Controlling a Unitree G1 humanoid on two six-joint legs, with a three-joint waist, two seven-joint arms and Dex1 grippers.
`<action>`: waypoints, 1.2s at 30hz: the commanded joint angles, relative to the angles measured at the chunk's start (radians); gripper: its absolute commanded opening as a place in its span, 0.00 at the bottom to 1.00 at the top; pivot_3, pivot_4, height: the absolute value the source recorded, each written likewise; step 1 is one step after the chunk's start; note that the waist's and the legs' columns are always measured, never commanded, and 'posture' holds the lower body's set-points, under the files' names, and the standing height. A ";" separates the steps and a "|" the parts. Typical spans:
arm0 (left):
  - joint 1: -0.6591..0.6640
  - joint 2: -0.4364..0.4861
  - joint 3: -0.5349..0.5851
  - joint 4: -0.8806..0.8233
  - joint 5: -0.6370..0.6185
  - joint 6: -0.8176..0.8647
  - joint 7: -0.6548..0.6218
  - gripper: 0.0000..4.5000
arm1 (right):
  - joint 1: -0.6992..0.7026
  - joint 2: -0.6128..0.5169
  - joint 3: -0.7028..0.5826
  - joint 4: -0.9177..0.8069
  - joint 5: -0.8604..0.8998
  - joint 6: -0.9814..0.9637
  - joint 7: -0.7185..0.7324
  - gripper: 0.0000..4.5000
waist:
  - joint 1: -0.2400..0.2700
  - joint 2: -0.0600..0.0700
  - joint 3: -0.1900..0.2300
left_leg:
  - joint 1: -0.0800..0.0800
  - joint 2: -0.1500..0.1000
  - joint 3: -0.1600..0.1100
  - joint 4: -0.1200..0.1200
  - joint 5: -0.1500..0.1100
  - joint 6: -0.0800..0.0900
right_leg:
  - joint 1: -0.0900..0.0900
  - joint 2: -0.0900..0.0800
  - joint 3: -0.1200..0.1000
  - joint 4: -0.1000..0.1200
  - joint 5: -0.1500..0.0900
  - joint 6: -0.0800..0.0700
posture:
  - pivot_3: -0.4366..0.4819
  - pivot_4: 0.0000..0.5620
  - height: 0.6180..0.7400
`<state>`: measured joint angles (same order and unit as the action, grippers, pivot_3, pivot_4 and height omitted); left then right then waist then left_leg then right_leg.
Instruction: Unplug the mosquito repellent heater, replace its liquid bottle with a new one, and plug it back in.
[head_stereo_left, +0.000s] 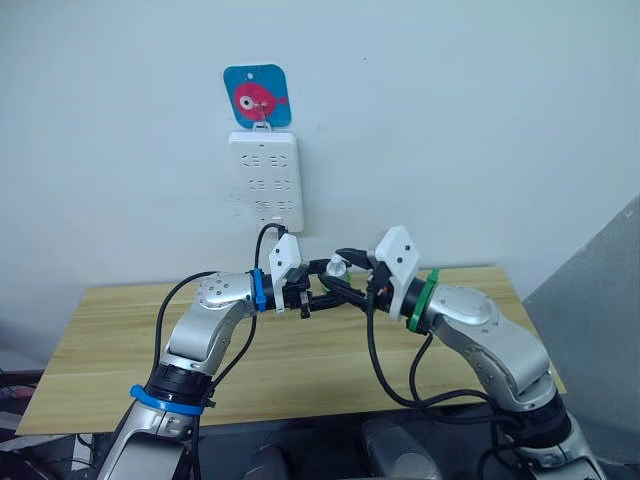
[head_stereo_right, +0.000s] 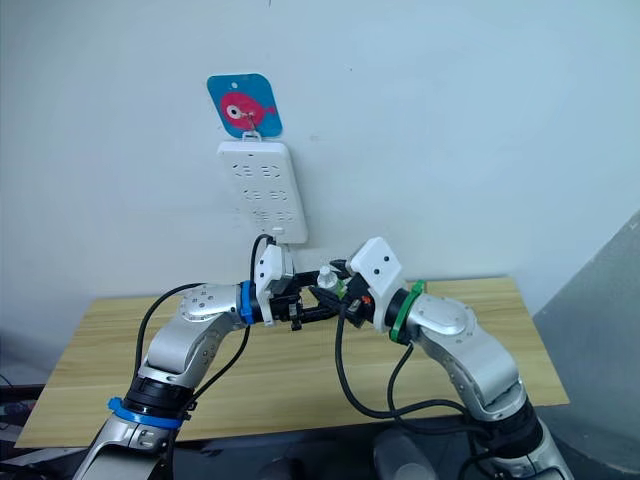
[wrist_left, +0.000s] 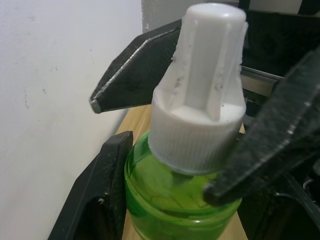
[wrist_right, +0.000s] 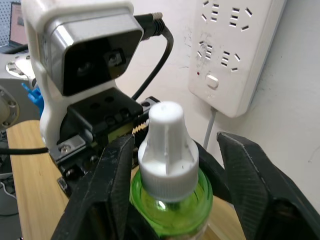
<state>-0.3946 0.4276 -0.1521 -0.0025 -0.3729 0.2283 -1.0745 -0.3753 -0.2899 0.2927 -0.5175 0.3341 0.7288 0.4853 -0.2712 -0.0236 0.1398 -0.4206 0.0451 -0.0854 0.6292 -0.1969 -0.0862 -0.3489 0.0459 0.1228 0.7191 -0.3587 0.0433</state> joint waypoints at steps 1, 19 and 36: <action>-0.001 0.001 0.009 -0.043 -0.007 -0.004 0.008 0.53 | -0.026 -0.006 -0.027 -0.009 0.030 -0.027 0.043 0.31 | 0.000 0.000 -0.001 | 0.000 0.000 0.000 0.000 0.000 0.000 | 0.000 0.000 0.000 0.000 0.000 0.000 | 0.18 0.12 0.95; 0.060 0.130 -0.004 -0.200 -0.087 0.104 -0.136 0.53 | -0.435 -0.197 0.110 0.505 0.045 -0.339 0.909 0.24 | 0.002 0.000 -0.001 | 0.003 0.000 -0.001 -0.001 0.000 0.000 | 0.004 0.000 -0.002 -0.001 0.000 -0.001 | 0.24 0.13 0.95; 0.075 0.039 0.017 -0.149 -0.050 0.033 -0.007 0.52 | -0.024 -0.195 -0.144 -0.029 0.107 -0.091 0.377 0.72 | 0.020 0.000 -0.001 | 0.002 0.000 -0.002 -0.001 0.000 0.000 | 0.004 0.000 -0.002 -0.002 0.000 0.000 | 0.19 0.13 0.95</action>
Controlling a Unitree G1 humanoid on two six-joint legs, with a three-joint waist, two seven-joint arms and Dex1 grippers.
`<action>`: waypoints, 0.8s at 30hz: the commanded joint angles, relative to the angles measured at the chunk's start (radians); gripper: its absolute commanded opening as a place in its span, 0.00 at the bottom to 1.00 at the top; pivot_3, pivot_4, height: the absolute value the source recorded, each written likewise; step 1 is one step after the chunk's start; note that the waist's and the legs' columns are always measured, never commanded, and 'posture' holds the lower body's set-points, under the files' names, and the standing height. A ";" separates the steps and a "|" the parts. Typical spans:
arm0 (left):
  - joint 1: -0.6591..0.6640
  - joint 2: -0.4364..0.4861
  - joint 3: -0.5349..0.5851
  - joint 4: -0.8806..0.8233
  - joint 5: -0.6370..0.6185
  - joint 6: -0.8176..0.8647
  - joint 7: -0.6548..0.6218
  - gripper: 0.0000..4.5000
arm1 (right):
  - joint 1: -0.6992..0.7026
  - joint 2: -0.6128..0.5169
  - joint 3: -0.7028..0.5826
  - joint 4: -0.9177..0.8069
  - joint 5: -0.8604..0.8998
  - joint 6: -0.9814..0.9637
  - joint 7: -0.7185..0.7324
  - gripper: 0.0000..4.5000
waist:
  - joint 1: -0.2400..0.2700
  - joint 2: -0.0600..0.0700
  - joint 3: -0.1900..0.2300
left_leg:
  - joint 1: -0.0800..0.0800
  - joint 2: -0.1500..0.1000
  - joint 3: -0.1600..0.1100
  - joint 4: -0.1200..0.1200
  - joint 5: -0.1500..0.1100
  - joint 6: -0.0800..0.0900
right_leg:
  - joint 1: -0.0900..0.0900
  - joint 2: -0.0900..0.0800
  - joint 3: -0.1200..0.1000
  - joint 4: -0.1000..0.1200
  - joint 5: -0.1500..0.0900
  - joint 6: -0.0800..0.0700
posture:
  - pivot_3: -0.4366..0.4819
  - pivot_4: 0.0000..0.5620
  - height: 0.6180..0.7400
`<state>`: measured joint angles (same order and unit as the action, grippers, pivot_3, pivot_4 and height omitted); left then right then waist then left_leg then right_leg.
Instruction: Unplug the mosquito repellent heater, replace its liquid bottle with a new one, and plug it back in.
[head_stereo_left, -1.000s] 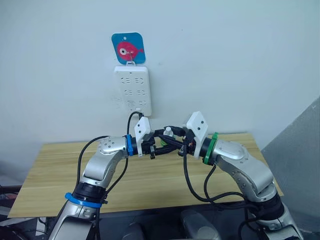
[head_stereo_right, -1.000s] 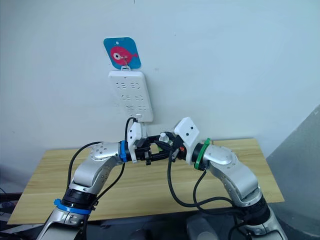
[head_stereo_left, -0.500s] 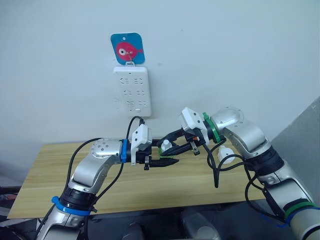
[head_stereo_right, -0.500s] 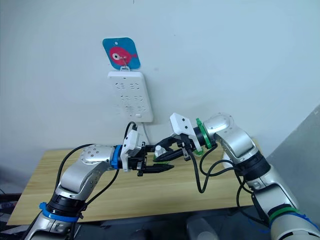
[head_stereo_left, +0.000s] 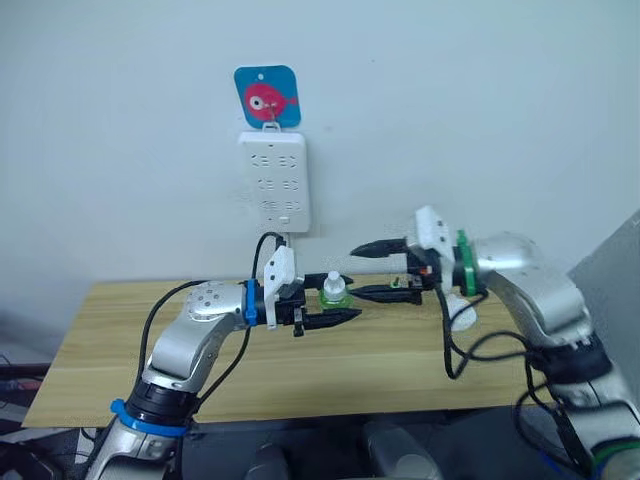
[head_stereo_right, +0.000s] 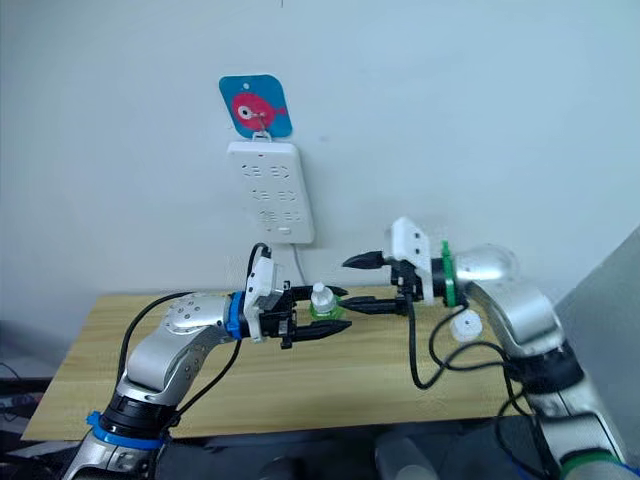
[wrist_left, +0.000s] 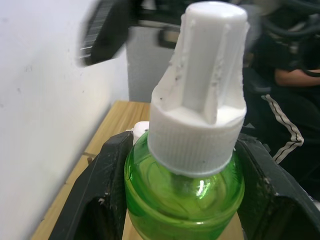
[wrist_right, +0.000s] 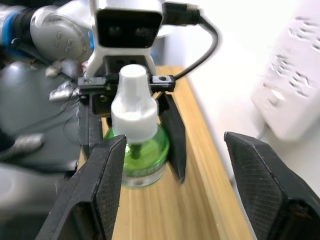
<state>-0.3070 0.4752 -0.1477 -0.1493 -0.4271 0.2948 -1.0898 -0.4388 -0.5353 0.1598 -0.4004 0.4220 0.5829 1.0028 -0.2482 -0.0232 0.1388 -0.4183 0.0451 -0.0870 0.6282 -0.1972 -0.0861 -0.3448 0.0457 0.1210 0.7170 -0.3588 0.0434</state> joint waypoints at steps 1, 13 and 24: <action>-0.013 -0.009 0.011 0.003 0.005 -0.037 0.009 0.52 | 0.056 0.075 0.001 -0.172 0.007 0.068 -0.187 0.72 | -0.007 0.001 0.000 | 0.000 0.001 0.000 0.000 0.000 0.000 | 0.000 0.001 0.001 0.000 0.000 0.000 | 0.19 0.13 0.95; -0.025 -0.021 -0.003 0.038 0.014 -0.073 -0.001 0.52 | -0.017 0.167 0.126 -0.085 -0.114 0.054 -0.330 0.72 | -0.015 0.002 -0.004 | 0.001 0.000 0.004 0.001 0.000 0.000 | -0.001 0.001 0.005 0.000 0.000 0.001 | 0.19 0.11 0.95; -0.006 -0.016 0.003 0.043 0.019 -0.093 -0.001 0.52 | 0.018 -0.094 -0.036 -0.129 0.061 0.130 -0.117 0.72 | -0.004 0.002 -0.004 | 0.000 0.000 0.004 0.000 0.000 0.000 | -0.002 0.000 0.004 0.000 0.000 0.001 | 0.19 0.10 0.95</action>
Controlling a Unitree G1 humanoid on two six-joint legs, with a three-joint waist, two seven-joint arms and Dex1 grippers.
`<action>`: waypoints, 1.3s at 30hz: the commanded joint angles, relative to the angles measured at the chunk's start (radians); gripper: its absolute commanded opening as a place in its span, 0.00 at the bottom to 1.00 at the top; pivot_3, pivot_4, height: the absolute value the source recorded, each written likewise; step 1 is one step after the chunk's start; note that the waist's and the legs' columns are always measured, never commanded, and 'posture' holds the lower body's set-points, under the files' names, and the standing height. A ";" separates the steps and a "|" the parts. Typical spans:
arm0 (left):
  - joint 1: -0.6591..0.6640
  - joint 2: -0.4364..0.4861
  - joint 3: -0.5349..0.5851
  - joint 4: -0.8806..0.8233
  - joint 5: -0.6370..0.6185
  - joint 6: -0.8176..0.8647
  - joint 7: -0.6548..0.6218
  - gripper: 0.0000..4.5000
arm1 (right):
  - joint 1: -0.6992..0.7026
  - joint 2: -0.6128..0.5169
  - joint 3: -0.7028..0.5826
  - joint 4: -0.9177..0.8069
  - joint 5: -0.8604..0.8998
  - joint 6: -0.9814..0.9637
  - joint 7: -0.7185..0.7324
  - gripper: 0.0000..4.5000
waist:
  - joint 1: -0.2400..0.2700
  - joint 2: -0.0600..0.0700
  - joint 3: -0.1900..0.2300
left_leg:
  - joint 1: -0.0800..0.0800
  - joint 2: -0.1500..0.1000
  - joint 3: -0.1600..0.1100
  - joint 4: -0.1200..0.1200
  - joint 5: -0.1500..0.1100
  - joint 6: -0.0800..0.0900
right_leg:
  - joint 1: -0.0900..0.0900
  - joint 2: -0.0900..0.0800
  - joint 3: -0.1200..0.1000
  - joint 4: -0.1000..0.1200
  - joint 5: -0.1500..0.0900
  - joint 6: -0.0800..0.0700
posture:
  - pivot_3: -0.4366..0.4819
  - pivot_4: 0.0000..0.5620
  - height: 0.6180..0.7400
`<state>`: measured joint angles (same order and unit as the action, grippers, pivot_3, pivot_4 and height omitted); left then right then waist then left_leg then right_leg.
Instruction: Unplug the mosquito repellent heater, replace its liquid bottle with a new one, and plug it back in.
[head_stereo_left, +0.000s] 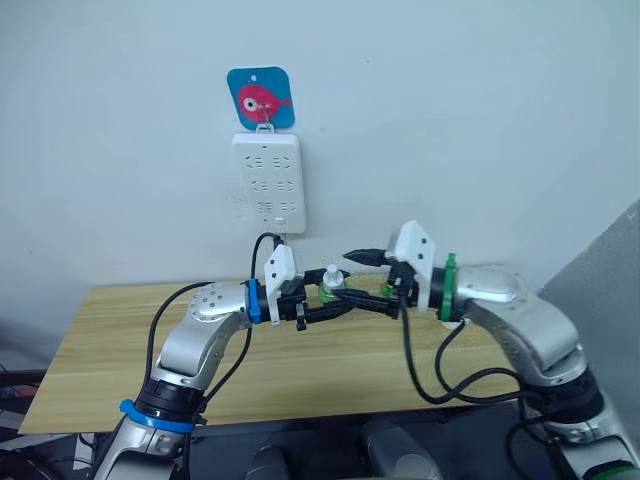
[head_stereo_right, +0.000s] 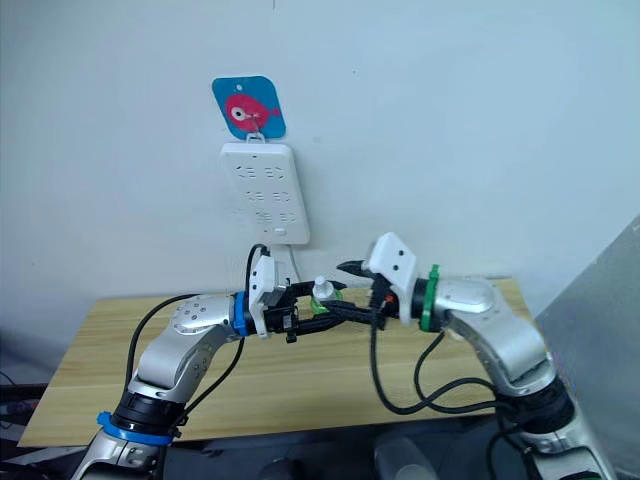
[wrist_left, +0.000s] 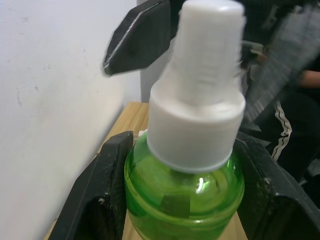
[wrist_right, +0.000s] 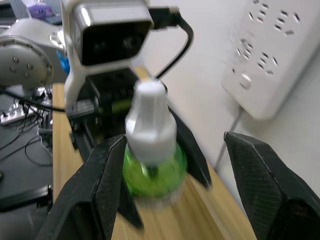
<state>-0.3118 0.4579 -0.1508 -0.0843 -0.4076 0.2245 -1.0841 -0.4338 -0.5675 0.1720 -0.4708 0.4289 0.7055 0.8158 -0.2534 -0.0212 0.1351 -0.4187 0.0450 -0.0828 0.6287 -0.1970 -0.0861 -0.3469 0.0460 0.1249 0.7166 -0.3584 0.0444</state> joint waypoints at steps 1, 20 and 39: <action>0.000 0.001 0.005 -0.019 0.001 -0.026 -0.007 0.52 | 0.017 -0.081 -0.054 -0.069 0.072 0.016 0.084 0.72 | 0.001 0.000 0.000 | 0.000 0.000 0.000 0.000 0.000 0.000 | 0.000 0.000 0.000 0.000 0.000 0.000 | 0.19 0.10 0.95; 0.003 -0.013 -0.008 -0.017 0.012 -0.038 -0.018 0.52 | -0.087 0.163 0.153 -0.007 -0.055 0.012 -0.141 0.72 | -0.022 0.001 -0.004 | 0.000 0.001 0.000 0.000 0.000 0.000 | -0.001 0.000 0.000 0.000 0.000 0.000 | 0.19 0.09 0.95; 0.013 -0.024 -0.010 0.007 0.022 -0.066 -0.023 0.52 | 0.034 -0.161 -0.050 -0.091 0.137 0.079 0.096 0.72 | -0.028 0.002 -0.005 | 0.000 0.001 0.001 0.000 0.000 0.000 | 0.000 0.001 0.001 0.000 0.000 0.000 | 0.15 0.07 0.95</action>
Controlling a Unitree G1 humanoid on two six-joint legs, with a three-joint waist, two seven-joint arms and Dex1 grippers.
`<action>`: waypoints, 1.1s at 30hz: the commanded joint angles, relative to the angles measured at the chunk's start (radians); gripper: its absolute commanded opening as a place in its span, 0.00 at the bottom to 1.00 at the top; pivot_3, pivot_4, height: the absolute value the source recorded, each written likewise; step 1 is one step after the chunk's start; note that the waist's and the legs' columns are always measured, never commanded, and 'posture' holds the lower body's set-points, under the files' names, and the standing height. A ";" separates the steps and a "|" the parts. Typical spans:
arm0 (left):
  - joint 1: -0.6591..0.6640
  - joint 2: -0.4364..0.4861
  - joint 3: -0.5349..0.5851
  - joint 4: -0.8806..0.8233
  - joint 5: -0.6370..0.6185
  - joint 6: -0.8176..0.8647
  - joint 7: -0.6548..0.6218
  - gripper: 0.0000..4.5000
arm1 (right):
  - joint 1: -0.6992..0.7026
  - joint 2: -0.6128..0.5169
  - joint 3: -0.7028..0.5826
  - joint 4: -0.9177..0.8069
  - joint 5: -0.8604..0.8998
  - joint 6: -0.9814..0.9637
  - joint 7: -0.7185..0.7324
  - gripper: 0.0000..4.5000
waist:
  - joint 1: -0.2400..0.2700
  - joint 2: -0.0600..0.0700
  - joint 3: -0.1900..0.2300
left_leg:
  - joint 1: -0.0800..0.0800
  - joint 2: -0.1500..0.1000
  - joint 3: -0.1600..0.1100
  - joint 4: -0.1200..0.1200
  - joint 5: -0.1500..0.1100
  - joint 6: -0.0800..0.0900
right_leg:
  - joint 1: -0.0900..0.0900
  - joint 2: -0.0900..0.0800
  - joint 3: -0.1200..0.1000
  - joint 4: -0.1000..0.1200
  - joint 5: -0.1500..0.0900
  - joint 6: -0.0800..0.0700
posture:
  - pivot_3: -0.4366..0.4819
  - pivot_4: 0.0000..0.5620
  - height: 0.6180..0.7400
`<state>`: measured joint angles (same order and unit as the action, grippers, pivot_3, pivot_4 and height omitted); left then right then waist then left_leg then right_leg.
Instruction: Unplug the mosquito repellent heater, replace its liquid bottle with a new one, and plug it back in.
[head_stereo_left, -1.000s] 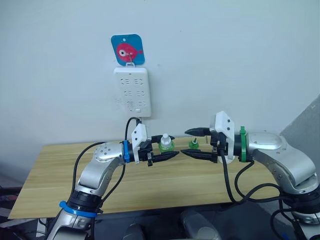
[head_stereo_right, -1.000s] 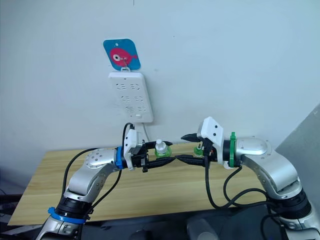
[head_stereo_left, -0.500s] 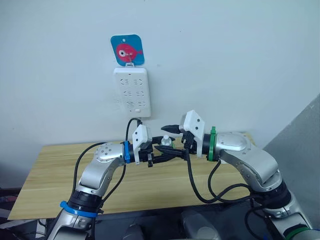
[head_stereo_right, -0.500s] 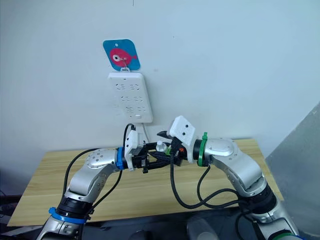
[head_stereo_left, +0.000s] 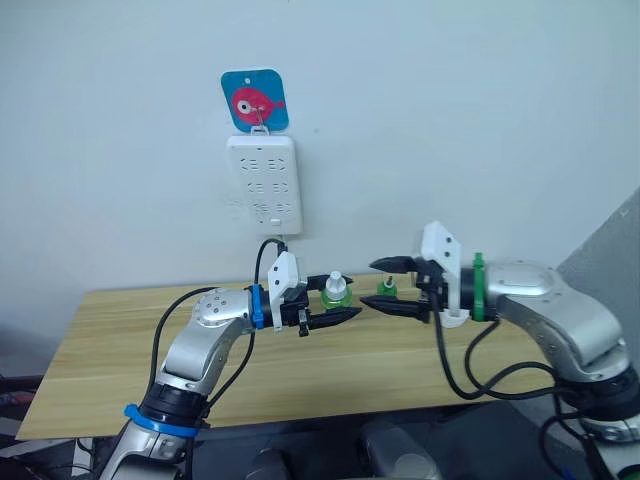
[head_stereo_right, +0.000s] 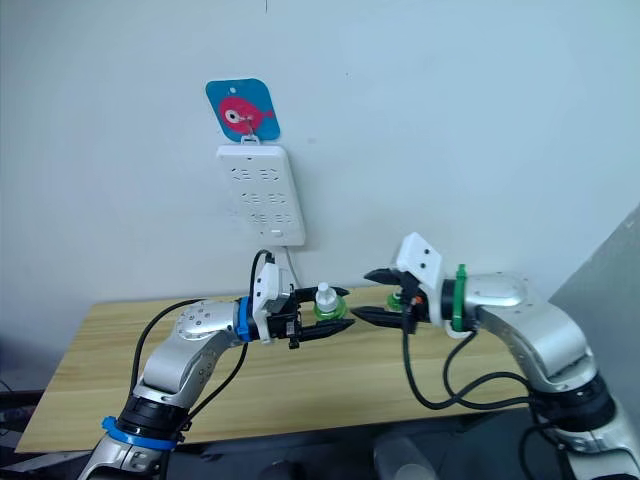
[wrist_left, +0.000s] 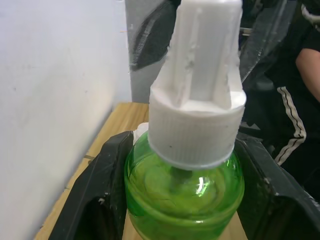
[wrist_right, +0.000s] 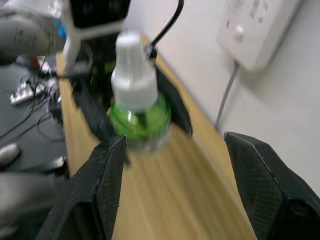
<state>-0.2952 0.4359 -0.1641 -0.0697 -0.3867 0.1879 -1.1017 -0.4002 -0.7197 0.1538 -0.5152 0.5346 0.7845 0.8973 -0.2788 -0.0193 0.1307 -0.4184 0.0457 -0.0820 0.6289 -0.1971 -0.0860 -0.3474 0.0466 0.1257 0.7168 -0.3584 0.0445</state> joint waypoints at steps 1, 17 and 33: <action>-0.004 0.000 0.008 0.003 0.000 -0.037 -0.010 0.52 | 0.000 -0.006 -0.029 -0.048 0.033 0.003 0.007 0.72 | -0.006 0.001 -0.002 | 0.000 0.000 0.000 0.000 0.000 0.000 | 0.000 0.000 0.000 0.000 0.000 0.000 | 0.13 0.06 0.95; 0.003 0.030 0.024 0.031 0.000 -0.062 -0.020 0.52 | -0.048 0.071 -0.029 -0.073 0.085 0.027 -0.058 0.72 | -0.030 0.001 -0.024 | 0.000 0.000 0.000 0.000 0.000 0.000 | 0.000 0.000 0.000 0.000 0.000 0.000 | 0.15 0.05 0.95; 0.005 0.041 0.018 0.022 0.004 -0.061 -0.023 0.52 | -0.145 0.234 0.095 0.045 0.025 -0.002 -0.109 0.72 | -0.029 0.002 -0.028 | 0.000 0.000 0.000 0.000 0.000 0.000 | 0.001 0.000 0.000 0.000 0.000 0.000 | 0.17 0.04 0.95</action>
<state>-0.2850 0.4737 -0.1584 -0.0275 -0.3803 0.1404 -1.1239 -0.5226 -0.4933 0.2550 -0.4640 0.5695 0.8097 0.7880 -0.3075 -0.0171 0.1025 -0.4181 0.0456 -0.0826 0.6292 -0.1970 -0.0861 -0.3469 0.0466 0.1256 0.7169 -0.3585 0.0446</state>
